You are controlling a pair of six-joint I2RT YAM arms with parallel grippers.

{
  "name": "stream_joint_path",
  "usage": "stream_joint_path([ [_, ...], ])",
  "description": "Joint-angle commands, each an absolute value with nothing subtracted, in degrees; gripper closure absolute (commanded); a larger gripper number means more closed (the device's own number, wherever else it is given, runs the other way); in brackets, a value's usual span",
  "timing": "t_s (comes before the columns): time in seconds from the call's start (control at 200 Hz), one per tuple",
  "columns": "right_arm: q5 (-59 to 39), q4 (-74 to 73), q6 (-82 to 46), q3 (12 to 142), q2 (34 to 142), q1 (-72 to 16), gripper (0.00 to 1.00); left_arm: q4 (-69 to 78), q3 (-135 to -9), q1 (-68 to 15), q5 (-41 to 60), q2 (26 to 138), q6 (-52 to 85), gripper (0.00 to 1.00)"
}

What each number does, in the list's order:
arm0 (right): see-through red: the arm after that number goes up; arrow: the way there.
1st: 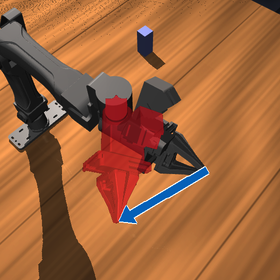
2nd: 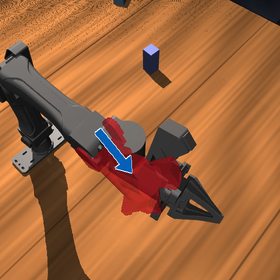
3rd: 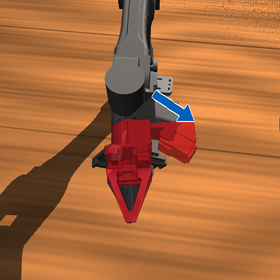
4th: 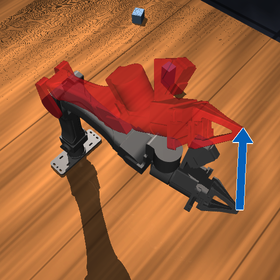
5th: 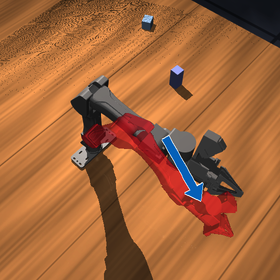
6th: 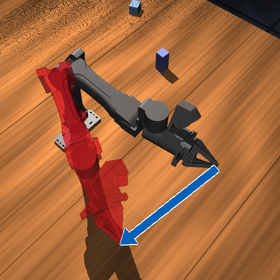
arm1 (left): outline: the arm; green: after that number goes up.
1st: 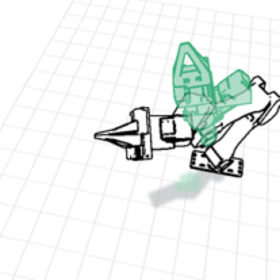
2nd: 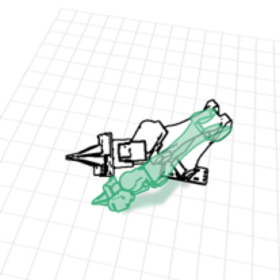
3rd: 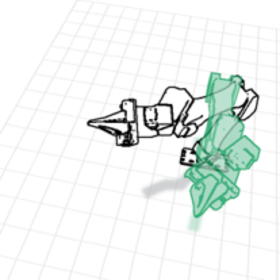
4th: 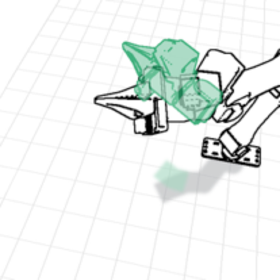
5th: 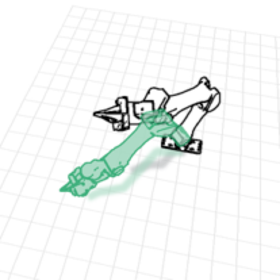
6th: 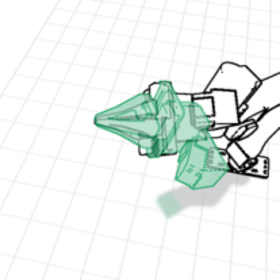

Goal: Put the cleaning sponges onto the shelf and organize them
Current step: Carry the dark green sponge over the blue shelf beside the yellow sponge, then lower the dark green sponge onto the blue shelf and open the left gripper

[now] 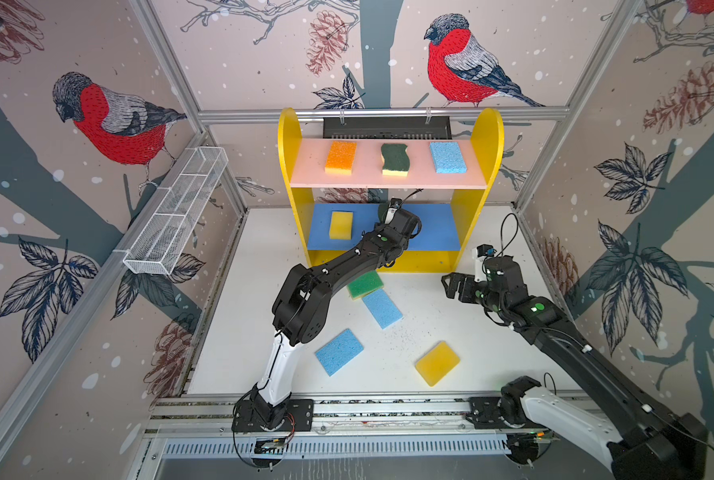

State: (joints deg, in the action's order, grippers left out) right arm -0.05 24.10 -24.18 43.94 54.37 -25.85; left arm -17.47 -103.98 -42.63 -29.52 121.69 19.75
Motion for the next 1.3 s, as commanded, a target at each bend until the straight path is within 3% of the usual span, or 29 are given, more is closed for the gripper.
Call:
stream_joint_path([
  [0.0, -0.3, 23.2, -24.5, 43.9, 54.3, -25.8, 0.0, -18.6, -104.9, -42.6, -29.4, 122.1, 20.9, 0.32],
  [1.296, -0.8, 23.2, -25.0, 43.9, 53.6, -25.8, 0.0, -24.8, -108.6, -41.7, -29.3, 124.0, 23.5, 0.23],
])
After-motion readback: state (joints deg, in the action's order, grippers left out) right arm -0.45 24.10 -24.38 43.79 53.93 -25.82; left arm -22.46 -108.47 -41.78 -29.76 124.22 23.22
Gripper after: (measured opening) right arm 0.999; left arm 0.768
